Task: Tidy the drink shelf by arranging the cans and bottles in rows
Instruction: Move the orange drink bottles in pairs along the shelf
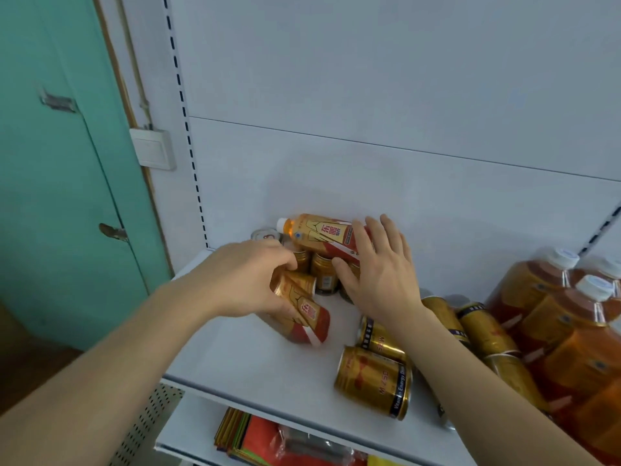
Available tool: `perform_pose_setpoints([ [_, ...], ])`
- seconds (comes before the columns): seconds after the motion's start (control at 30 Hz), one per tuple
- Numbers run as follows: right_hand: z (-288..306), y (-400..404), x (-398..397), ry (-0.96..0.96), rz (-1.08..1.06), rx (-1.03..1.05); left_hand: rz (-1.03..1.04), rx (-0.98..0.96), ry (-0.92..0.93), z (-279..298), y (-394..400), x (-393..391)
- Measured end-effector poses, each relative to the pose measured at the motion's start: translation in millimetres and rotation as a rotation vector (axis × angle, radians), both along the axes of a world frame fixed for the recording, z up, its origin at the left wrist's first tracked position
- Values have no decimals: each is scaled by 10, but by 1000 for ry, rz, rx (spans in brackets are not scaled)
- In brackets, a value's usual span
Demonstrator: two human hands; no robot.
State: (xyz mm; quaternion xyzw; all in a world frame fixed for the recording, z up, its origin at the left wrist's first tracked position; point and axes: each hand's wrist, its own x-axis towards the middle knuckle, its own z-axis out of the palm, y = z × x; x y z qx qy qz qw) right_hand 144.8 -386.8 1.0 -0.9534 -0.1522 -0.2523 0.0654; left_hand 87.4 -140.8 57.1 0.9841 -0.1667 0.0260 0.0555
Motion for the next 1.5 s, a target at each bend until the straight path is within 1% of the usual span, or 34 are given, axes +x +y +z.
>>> perform_pose_setpoints([
  [0.13,70,108,165,17,-21,-38,-98,186,-5,201,82,138],
  [0.17,86,142,193,27,-28,-49,-116,201,-19,207,93,168],
  [0.23,97,192,230,58,-45,-64,-147,149,-54,179,105,208],
  [0.3,87,217,260,92,-62,-79,-155,-15,-64,101,114,228],
  [0.43,86,184,304,84,-49,-68,-172,-501,-77,-267,135,170],
  [0.53,162,149,355,125,-39,-55,-75,-874,-97,-580,99,114],
  [0.57,188,140,379,153,-48,-61,-26,-959,-88,-655,69,96],
  [0.63,241,141,426,212,-63,-71,46,-1063,-95,-789,4,68],
  [0.7,281,162,461,260,-67,-94,94,-1098,-107,-889,-43,27],
  [0.73,296,178,471,273,-69,-114,105,-1083,-94,-924,-61,-1],
  [0.83,330,203,498,260,-91,-179,96,-916,-48,-1015,-110,-68],
  [0.9,376,227,517,246,-104,-215,90,-859,-32,-1045,-110,-93],
  [1.0,416,298,523,218,-109,-302,98,-866,-26,-1018,-72,-96],
  [1.07,397,323,494,194,-99,-294,100,-906,-17,-985,-49,-93],
  [1.17,292,279,343,162,-108,-180,127,-1006,-2,-961,-1,-119],
  [1.23,230,229,166,131,-121,-7,174,-1056,-32,-941,33,-128],
  [1.27,219,221,47,111,-116,129,192,-1098,-49,-917,46,-129],
  [1.37,242,253,-366,96,-93,625,203,-1244,-97,-734,35,-127],
  [1.4,252,282,-510,112,-75,737,187,-1287,-120,-653,15,-132],
  [1.43,247,310,-640,117,-52,794,164,-1325,-142,-577,-17,-140],
  [1.5,194,346,-860,115,-29,807,108,-1389,-153,-460,-115,-174],
])
